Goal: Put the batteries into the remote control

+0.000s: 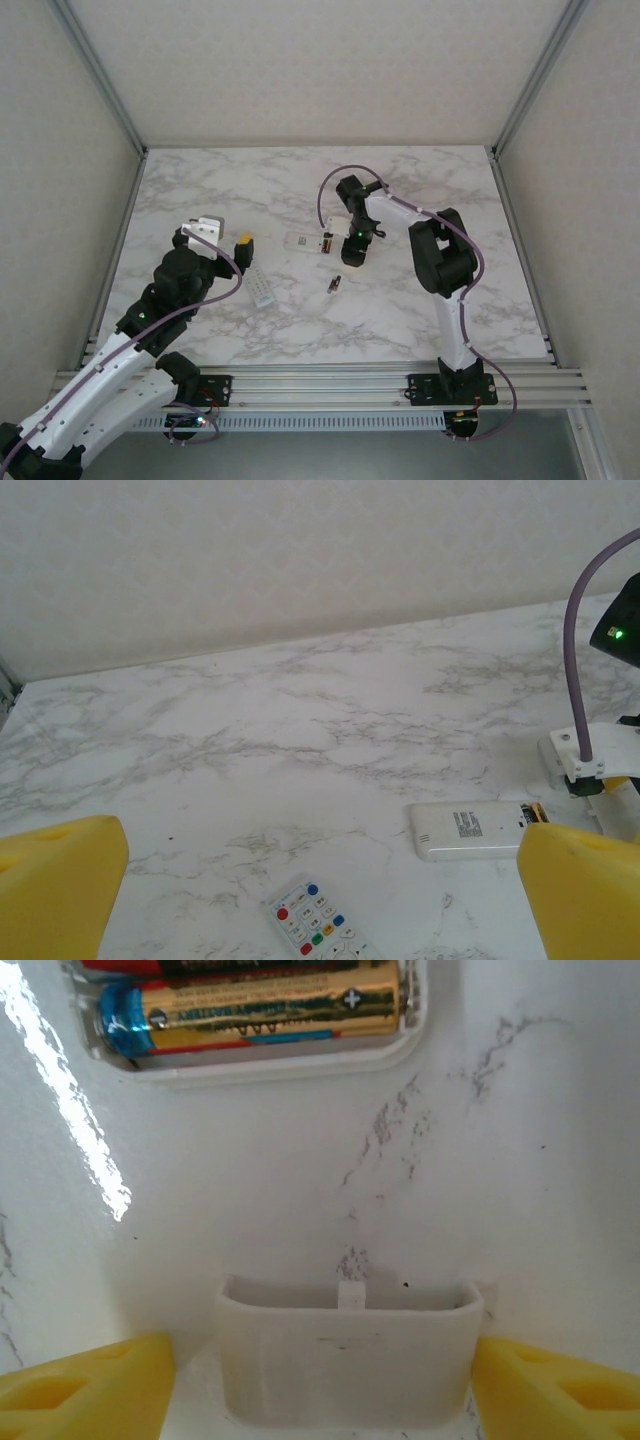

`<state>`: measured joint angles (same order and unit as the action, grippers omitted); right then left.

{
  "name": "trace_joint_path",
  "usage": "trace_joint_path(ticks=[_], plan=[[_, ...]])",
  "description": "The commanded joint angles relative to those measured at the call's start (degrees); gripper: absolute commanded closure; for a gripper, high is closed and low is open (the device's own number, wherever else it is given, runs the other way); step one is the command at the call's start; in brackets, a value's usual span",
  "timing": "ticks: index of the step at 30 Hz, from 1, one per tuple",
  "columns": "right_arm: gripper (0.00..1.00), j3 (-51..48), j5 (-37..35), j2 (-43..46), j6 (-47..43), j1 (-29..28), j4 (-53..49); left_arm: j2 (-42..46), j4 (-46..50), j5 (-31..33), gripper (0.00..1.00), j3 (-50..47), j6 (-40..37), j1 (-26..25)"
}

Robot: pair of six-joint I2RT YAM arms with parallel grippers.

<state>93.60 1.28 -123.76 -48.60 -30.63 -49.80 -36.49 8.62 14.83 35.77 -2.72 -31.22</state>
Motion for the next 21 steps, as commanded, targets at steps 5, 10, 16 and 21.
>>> trace_joint_path(ticks=[5,10,16,21], plan=[[0.36,-1.4,2.0,-0.3,-0.5,-0.6,-1.5,0.3,-0.7,0.6,0.00,0.1,0.7,0.7],[0.46,-1.5,3.9,2.3,-1.0,-0.5,-2.0,0.4,-1.0,0.5,0.01,-0.1,0.7,0.7],[0.49,-1.2,5.9,6.2,1.5,-0.7,-3.2,0.8,-0.9,0.8,0.00,0.0,0.1,0.6],[0.50,-0.8,7.6,9.3,6.6,-3.0,-0.8,0.8,-1.2,1.1,0.00,-0.1,0.3,0.6]])
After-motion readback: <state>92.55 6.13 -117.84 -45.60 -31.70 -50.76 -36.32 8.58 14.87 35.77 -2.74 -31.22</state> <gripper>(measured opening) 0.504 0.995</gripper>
